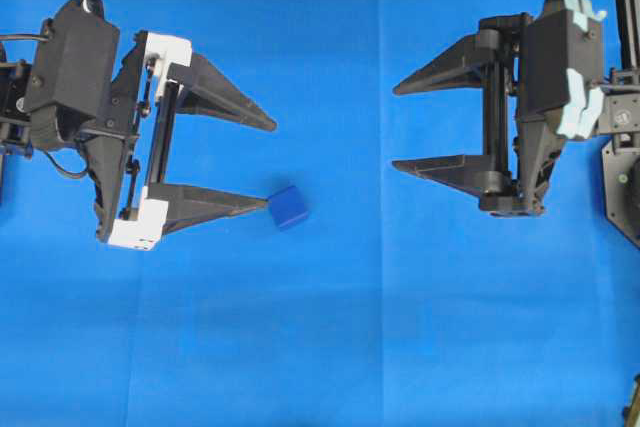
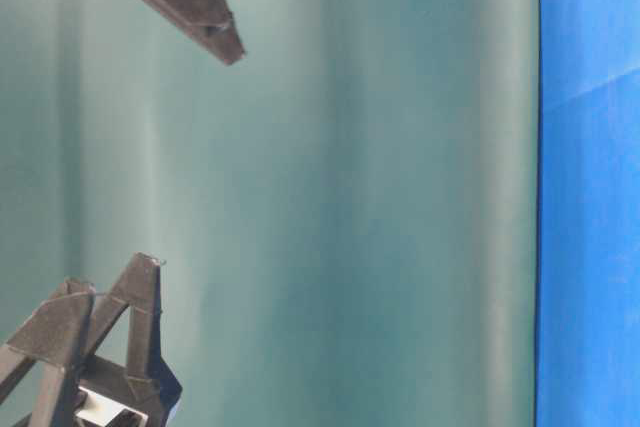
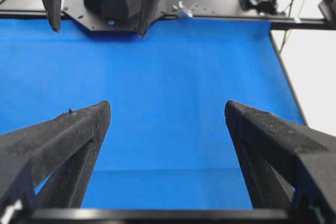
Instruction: Handover the blue block to the right arm after grasping it with the left arm, then place it in the designated position.
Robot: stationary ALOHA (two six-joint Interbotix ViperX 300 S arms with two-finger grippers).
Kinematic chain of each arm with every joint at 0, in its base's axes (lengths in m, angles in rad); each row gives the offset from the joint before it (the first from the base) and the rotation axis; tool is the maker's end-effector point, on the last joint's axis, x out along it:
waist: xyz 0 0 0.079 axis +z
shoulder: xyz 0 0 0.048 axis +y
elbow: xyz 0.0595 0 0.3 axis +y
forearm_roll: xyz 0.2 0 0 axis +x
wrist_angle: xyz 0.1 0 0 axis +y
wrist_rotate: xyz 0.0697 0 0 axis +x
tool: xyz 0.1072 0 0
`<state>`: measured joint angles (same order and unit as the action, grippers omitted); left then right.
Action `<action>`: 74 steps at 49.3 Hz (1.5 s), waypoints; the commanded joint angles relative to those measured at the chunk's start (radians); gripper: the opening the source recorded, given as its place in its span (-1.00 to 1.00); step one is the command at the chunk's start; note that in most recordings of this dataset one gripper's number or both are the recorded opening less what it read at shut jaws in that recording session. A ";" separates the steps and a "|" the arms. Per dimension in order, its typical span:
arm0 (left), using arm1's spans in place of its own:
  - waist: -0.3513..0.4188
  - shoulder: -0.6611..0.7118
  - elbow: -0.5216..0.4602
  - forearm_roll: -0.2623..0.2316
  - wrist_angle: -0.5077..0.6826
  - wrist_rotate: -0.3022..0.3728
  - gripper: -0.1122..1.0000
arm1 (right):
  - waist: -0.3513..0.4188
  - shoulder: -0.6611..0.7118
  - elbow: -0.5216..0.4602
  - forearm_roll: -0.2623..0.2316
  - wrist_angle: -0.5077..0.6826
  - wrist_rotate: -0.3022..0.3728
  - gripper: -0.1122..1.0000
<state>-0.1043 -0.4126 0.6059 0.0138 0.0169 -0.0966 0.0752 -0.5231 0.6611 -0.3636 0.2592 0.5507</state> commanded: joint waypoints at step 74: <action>0.002 -0.008 -0.026 0.000 -0.011 0.002 0.88 | -0.014 -0.055 0.044 -0.057 -0.259 0.000 0.66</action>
<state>-0.1043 -0.4126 0.6059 0.0138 0.0169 -0.0966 0.0629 -0.5706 0.7179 -0.4188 0.0061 0.5507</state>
